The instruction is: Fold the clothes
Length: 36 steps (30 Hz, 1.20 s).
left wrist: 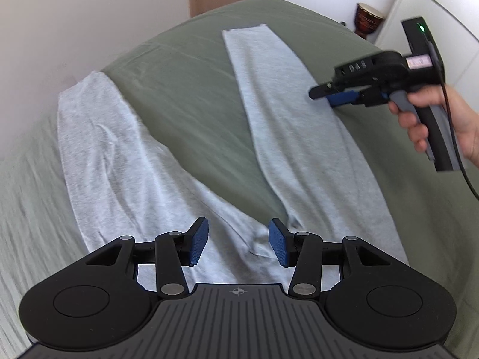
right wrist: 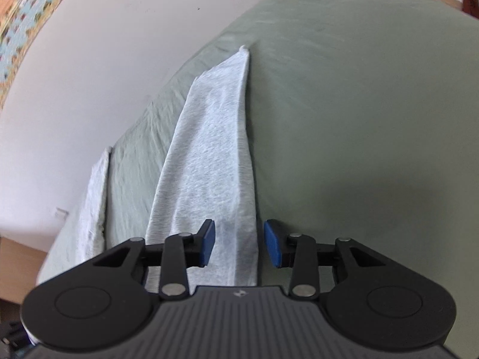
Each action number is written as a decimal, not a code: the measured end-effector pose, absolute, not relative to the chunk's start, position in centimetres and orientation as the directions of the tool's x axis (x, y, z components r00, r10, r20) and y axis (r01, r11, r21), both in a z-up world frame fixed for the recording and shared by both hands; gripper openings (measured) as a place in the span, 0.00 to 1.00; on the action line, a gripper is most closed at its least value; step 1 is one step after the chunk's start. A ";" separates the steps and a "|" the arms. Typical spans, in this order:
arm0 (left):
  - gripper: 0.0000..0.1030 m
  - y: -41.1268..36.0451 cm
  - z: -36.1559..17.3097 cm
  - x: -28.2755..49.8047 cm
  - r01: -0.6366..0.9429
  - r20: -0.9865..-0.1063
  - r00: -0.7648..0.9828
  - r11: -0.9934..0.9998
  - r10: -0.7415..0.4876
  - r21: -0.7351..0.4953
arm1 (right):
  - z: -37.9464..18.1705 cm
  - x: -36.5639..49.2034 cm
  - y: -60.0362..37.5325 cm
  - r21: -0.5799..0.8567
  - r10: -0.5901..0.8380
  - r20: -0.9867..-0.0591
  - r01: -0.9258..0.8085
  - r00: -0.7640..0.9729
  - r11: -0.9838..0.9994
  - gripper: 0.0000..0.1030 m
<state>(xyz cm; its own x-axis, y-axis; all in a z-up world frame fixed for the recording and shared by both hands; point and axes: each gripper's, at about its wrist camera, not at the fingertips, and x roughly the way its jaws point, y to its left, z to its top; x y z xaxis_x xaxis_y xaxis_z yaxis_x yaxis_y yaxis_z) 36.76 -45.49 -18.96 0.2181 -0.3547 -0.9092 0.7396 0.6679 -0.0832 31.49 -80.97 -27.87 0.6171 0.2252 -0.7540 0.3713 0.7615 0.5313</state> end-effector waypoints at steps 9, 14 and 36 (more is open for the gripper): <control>0.42 -45.4 -19.2 37.3 0.737 -0.913 0.221 0.672 -0.343 -0.074 | -26.2 30.9 -80.5 0.270 0.012 -0.825 0.376 0.564 0.886 0.01; 0.42 -45.2 -19.2 37.1 0.738 -0.909 0.224 0.670 -0.351 -0.077 | -25.9 30.0 -81.0 0.245 -0.028 -0.831 0.412 0.555 0.878 0.01; 0.43 -46.6 -18.4 33.0 0.790 -0.900 0.192 0.606 -0.390 -0.094 | -24.8 23.0 -74.8 0.256 0.053 -0.875 0.368 0.481 0.894 0.24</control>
